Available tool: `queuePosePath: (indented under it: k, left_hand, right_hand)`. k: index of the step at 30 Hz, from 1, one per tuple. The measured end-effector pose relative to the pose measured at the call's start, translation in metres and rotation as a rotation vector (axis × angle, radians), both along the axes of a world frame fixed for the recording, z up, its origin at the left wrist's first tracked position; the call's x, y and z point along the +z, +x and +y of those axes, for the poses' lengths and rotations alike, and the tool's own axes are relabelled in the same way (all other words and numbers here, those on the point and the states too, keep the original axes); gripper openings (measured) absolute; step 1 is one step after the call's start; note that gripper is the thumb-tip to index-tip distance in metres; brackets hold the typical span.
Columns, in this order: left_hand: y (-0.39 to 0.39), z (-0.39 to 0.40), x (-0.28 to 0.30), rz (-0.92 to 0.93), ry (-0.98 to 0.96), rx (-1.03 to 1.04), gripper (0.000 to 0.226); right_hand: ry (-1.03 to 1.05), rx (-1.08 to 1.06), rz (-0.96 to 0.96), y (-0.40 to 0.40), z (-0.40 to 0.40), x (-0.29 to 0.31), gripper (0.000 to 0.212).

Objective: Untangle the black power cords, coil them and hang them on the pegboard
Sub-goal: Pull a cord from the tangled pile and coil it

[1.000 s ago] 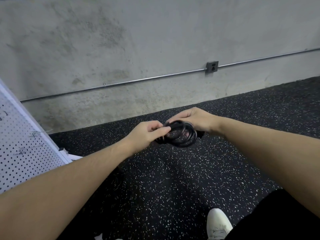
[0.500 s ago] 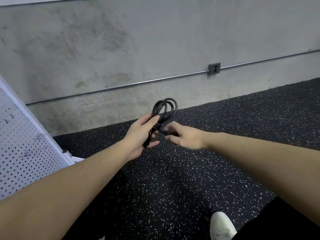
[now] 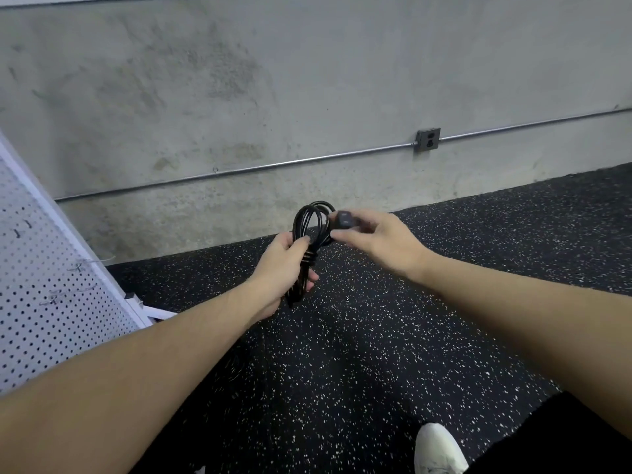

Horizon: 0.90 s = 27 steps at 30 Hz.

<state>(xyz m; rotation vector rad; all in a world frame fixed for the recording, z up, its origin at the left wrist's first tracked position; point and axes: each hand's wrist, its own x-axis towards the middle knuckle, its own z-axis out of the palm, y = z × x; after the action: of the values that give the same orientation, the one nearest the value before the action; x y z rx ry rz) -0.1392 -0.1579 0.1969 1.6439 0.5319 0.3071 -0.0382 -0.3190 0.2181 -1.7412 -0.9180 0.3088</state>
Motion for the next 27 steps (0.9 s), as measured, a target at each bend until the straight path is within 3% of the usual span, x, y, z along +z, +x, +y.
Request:
queuePosePath:
  k: [3,6,8,12,21,25,27]
  left_hand:
    - [0.001,-0.005,0.006,-0.087,-0.06,0.02,0.018]
    - [0.003,-0.012,0.01,-0.152,-0.064,0.059,0.015]
    - [0.004,-0.015,0.012,-0.176,-0.021,0.073,0.013]
    - [0.003,-0.018,0.011,-0.168,0.159,0.022,0.014]
    - [0.0,-0.022,0.01,-0.095,0.362,-0.093,0.024]
    - [0.005,-0.021,0.018,-0.045,0.325,-0.052,0.032]
    - [0.006,-0.022,0.021,-0.017,0.295,-0.061,0.034]
  right_hand:
    - [0.251,-0.089,0.255,-0.002,0.006,0.004,0.04]
    - [0.523,-0.137,0.599,-0.005,0.014,0.008,0.03]
    - [0.548,-0.186,0.73,-0.003,0.018,0.006,0.025]
    - [0.347,-0.288,0.637,0.001,0.021,-0.003,0.019]
    - [-0.052,0.005,0.353,0.006,0.004,-0.006,0.012]
    - [-0.03,0.138,0.385,0.0,0.003,-0.003,0.048]
    - [-0.001,0.153,0.437,0.001,0.0,-0.002,0.043]
